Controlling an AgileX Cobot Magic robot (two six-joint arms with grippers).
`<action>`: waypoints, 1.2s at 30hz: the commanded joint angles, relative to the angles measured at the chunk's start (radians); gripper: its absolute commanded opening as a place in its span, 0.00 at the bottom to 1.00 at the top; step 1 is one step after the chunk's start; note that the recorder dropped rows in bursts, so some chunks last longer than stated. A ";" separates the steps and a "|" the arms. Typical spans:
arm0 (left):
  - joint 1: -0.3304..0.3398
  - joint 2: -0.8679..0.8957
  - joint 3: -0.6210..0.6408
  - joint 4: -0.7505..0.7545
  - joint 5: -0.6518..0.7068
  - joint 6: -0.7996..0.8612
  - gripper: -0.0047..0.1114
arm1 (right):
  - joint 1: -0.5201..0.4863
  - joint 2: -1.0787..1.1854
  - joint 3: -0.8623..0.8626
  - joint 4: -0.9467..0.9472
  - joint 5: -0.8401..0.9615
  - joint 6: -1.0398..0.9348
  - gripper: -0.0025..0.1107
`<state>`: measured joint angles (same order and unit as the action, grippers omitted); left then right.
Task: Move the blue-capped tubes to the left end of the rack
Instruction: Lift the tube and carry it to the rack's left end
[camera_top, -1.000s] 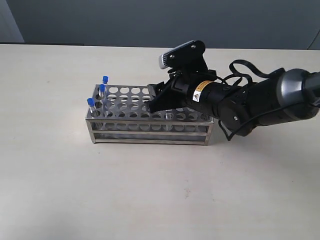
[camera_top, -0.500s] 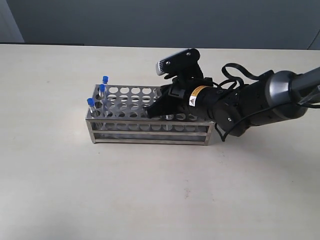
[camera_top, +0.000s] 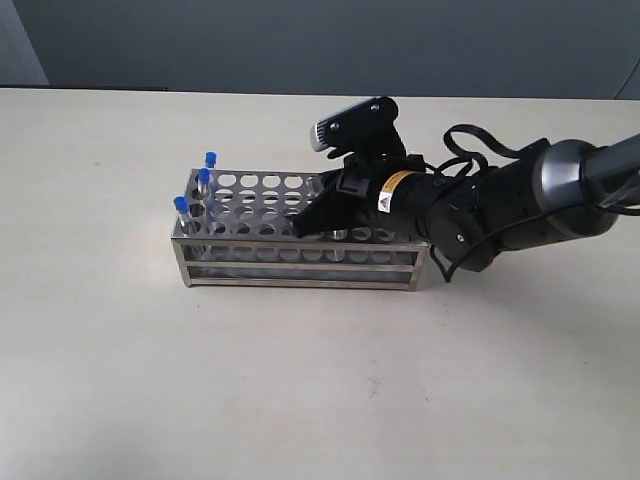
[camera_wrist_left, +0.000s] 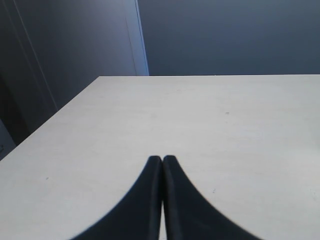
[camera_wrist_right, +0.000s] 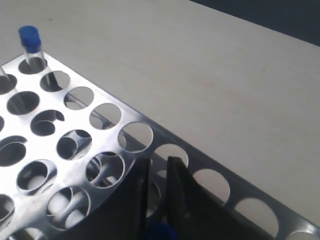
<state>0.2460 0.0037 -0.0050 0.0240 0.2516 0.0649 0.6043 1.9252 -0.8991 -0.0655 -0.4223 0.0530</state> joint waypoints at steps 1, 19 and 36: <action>0.001 -0.004 0.005 0.001 -0.012 -0.004 0.04 | -0.003 -0.073 -0.005 -0.015 0.033 0.000 0.01; 0.001 -0.004 0.005 0.001 -0.012 -0.004 0.04 | 0.212 -0.175 -0.026 -0.127 -0.212 0.000 0.01; 0.001 -0.004 0.005 0.001 -0.012 -0.004 0.04 | 0.217 -0.032 -0.123 -0.173 -0.228 0.046 0.01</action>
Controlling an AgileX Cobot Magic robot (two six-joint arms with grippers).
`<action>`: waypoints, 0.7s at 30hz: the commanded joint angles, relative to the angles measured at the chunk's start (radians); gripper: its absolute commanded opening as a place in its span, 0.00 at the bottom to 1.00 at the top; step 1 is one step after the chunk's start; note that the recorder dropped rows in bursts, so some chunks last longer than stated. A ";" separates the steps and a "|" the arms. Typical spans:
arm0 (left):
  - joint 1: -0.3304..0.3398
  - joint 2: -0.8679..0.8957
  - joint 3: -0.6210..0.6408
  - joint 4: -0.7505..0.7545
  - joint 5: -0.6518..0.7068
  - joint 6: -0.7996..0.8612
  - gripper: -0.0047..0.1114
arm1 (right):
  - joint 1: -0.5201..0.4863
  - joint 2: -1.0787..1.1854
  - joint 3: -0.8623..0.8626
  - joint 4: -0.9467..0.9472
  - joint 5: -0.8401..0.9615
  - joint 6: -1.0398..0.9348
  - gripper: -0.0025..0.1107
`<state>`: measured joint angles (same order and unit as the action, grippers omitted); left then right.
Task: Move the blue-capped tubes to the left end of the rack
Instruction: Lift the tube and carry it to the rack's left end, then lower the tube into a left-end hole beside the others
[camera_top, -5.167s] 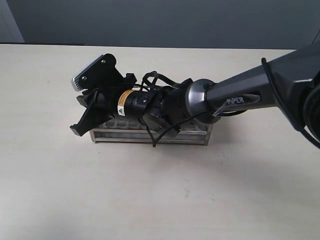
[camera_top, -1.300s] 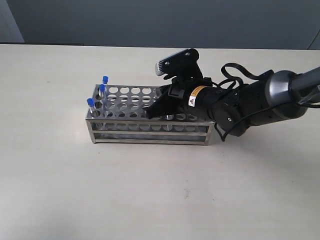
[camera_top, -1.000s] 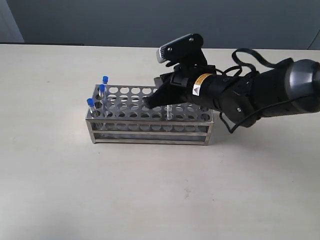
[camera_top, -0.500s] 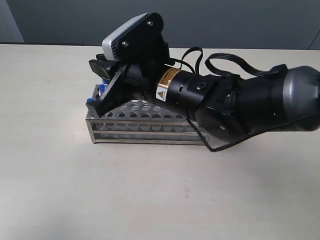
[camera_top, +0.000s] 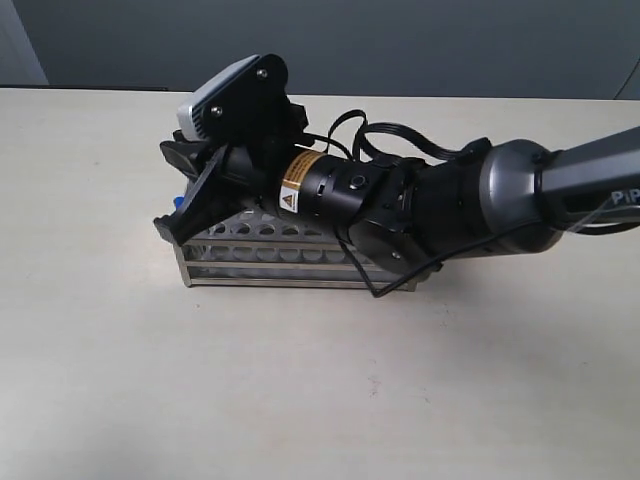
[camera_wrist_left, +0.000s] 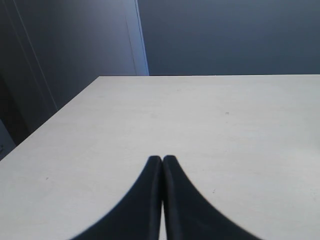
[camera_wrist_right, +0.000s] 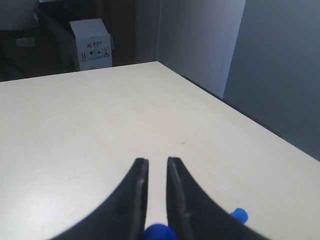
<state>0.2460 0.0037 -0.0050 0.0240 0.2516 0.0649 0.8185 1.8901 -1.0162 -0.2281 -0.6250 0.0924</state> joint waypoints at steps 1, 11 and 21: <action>0.001 -0.004 0.005 0.001 -0.012 -0.004 0.04 | 0.003 0.005 -0.006 -0.012 -0.030 0.005 0.01; 0.001 -0.004 0.005 0.001 -0.012 -0.004 0.04 | 0.003 0.007 -0.006 -0.035 -0.081 0.013 0.01; 0.001 -0.004 0.005 0.001 -0.012 -0.004 0.04 | 0.003 0.109 -0.083 -0.057 -0.066 0.021 0.01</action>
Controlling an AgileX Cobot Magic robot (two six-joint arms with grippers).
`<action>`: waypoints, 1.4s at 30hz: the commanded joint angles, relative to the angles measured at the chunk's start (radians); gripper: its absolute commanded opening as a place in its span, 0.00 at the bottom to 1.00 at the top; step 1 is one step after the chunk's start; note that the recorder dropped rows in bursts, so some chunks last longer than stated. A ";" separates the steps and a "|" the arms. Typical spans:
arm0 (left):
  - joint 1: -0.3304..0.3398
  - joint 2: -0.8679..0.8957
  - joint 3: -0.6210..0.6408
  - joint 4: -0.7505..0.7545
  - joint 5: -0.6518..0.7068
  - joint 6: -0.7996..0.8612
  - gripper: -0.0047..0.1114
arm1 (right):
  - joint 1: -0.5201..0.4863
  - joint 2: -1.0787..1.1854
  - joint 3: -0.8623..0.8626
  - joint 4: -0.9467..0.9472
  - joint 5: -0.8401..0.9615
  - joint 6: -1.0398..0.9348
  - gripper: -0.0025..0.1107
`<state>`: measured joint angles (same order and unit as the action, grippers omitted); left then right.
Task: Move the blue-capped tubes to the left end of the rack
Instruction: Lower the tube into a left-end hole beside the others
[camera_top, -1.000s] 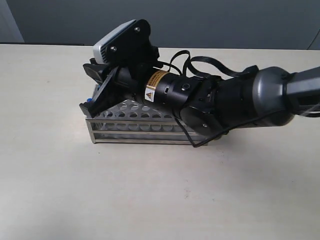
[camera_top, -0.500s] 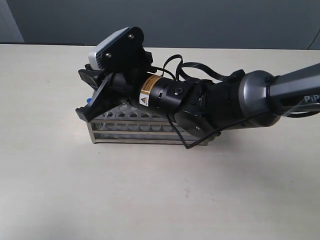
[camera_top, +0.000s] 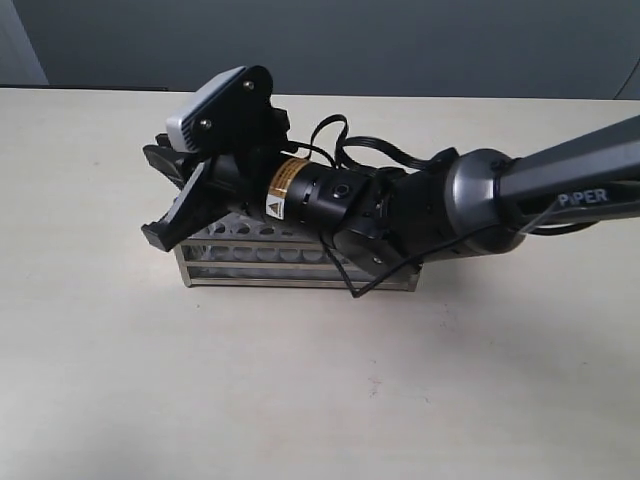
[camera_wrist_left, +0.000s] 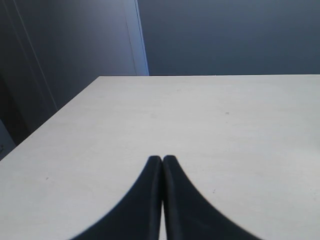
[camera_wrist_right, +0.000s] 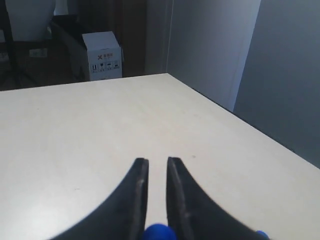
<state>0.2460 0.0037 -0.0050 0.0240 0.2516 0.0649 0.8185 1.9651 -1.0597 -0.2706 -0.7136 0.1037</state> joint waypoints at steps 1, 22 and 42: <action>0.001 -0.004 0.005 0.001 -0.012 -0.004 0.04 | 0.003 0.041 -0.051 -0.016 0.035 0.015 0.01; 0.001 -0.004 0.005 0.001 -0.012 -0.004 0.04 | 0.001 0.043 -0.083 -0.063 0.105 0.024 0.01; 0.001 -0.004 0.005 0.001 -0.012 -0.004 0.04 | -0.004 0.031 -0.098 -0.007 0.023 -0.095 0.01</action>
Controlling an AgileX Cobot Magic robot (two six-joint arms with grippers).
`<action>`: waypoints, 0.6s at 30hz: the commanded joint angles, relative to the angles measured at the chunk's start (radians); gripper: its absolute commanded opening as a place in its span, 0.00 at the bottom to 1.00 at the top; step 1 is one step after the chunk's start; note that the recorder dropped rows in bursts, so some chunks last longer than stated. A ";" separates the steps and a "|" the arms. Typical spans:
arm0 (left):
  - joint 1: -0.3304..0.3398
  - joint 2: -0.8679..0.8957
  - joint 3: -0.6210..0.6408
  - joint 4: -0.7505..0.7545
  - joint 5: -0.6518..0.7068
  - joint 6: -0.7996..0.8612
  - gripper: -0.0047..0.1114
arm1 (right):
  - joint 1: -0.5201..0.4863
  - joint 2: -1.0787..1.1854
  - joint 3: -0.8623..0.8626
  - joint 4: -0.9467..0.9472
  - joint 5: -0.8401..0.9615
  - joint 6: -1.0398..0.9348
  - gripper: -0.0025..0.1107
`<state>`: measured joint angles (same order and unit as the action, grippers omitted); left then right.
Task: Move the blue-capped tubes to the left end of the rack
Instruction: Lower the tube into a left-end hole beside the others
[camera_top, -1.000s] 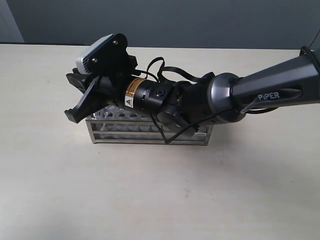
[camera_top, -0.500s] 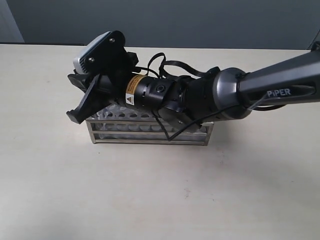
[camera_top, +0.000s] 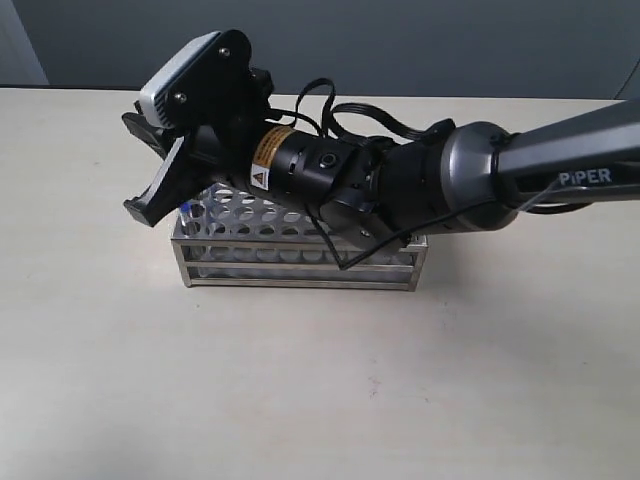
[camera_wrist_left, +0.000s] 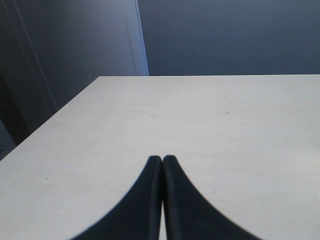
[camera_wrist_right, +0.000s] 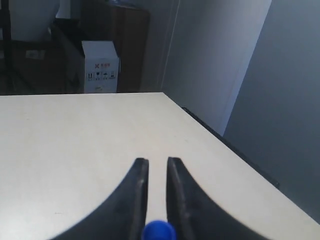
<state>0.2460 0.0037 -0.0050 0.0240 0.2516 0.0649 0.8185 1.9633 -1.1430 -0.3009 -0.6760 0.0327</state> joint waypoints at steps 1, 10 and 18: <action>0.001 -0.004 0.005 0.001 -0.012 -0.004 0.04 | -0.004 0.044 -0.022 0.024 -0.010 -0.033 0.01; 0.001 -0.004 0.005 0.001 -0.012 -0.004 0.04 | -0.004 0.115 -0.103 0.025 0.025 -0.033 0.01; 0.001 -0.004 0.005 0.001 -0.012 -0.004 0.04 | -0.012 0.146 -0.118 0.084 0.061 -0.041 0.01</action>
<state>0.2460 0.0037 -0.0050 0.0240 0.2516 0.0649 0.8163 2.1051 -1.2548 -0.2477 -0.6241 0.0000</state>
